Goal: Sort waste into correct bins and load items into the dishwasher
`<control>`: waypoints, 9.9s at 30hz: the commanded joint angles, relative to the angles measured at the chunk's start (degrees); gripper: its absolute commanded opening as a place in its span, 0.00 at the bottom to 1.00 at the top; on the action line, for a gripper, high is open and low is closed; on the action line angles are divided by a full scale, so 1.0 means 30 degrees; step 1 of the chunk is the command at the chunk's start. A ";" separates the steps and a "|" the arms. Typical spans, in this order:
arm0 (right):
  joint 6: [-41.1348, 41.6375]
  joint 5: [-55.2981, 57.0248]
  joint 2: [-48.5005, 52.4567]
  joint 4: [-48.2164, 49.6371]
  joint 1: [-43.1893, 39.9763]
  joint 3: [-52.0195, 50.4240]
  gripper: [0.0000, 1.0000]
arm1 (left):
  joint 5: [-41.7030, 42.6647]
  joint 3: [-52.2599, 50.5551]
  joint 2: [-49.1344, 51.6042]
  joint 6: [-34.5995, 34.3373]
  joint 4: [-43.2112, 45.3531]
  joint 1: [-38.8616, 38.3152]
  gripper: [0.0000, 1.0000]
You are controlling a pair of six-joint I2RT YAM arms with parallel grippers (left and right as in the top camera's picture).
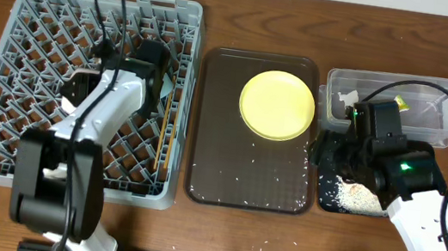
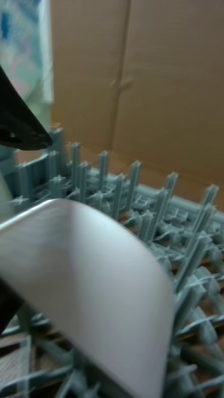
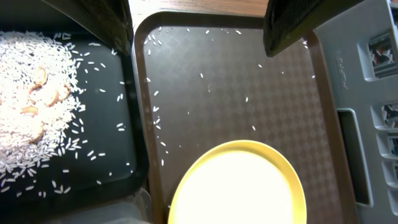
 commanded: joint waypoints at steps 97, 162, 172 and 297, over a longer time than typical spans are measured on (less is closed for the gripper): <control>-0.1530 0.1399 -0.2535 -0.1042 0.1676 0.0102 0.64 | 1.9897 0.0197 -0.5836 0.3424 0.6965 -0.4386 0.08; -0.1523 0.2025 -0.2543 -0.1144 0.1676 0.0102 0.67 | 1.4469 0.0546 -1.0564 -0.1756 -0.3577 0.2288 0.62; -0.1530 0.2033 -0.2543 -0.1188 0.1676 0.0102 0.67 | 2.6877 -0.0896 -0.9996 0.2382 -0.3526 0.9981 0.59; -0.2623 0.1377 -0.8298 -0.0794 0.3082 0.0357 0.87 | 2.3387 0.1333 -1.6793 0.1639 -0.4634 -0.3279 0.76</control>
